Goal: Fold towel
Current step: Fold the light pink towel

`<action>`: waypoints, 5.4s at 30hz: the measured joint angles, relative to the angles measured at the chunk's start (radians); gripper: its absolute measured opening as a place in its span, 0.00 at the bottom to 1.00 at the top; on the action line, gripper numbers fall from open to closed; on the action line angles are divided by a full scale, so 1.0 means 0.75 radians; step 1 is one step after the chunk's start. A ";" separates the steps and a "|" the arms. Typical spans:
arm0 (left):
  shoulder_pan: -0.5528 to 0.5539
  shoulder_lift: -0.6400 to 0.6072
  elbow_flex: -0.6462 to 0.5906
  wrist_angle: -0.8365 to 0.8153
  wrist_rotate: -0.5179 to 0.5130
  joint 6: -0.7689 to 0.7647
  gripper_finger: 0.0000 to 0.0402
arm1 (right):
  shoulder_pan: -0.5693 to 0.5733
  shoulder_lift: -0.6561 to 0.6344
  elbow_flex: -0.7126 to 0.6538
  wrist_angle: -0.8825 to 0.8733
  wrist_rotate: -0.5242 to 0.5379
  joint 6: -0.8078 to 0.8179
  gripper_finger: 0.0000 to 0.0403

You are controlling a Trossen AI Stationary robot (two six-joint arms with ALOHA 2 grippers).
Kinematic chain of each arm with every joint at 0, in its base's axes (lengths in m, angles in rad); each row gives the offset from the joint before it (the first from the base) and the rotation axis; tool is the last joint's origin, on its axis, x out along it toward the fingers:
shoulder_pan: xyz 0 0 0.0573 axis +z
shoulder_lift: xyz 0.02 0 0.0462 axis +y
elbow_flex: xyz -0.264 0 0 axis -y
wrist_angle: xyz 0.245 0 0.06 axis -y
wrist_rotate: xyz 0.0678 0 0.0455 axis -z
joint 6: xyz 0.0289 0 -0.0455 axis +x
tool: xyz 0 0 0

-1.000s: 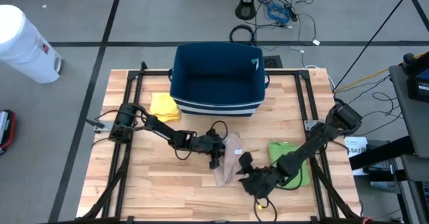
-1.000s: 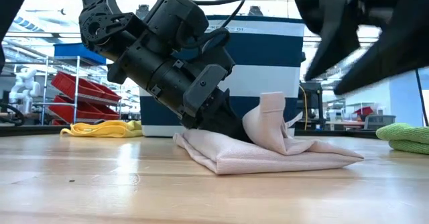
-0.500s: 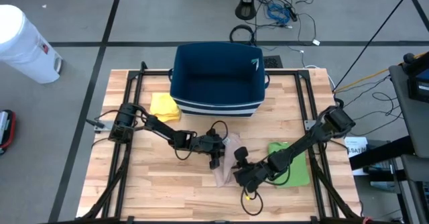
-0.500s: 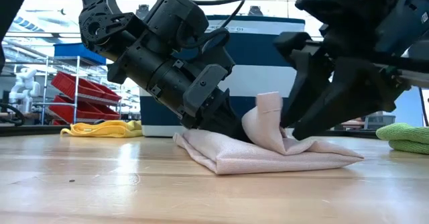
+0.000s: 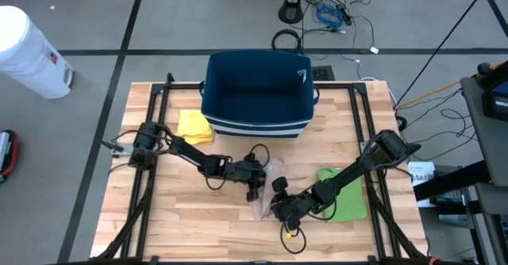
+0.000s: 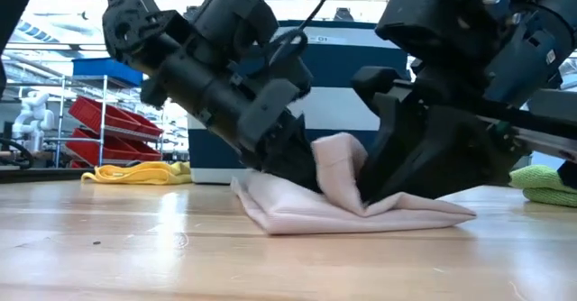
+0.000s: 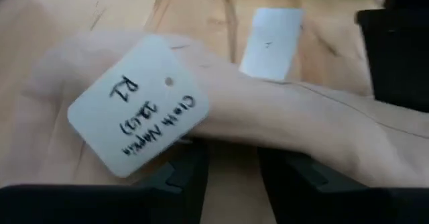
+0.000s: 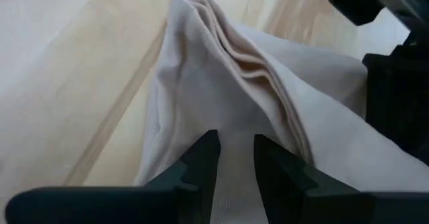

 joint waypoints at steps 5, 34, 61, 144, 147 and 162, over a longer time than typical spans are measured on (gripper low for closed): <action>-0.024 -0.066 0.002 -0.022 0.004 0.047 0.34 | 0.000 0.023 0.002 0.031 0.006 0.011 0.22; -0.116 -0.192 0.062 -0.154 -0.042 0.137 0.34 | 0.002 0.031 -0.003 0.093 -0.004 -0.079 0.22; -0.319 -0.212 0.062 -0.194 0.133 0.084 0.34 | -0.018 0.030 -0.003 0.080 0.072 -0.052 0.22; -0.350 -0.387 0.058 -0.858 -0.049 -0.010 0.34 | -0.110 -0.023 -0.001 0.378 -0.386 0.010 0.22; -0.352 -0.389 0.057 -0.854 -0.062 -0.010 0.34 | -0.110 -0.085 -0.001 0.199 -0.257 -0.010 0.22; -0.283 -0.186 0.060 -0.580 0.023 -0.018 0.34 | -0.182 -0.144 -0.002 -0.241 -0.038 0.020 0.22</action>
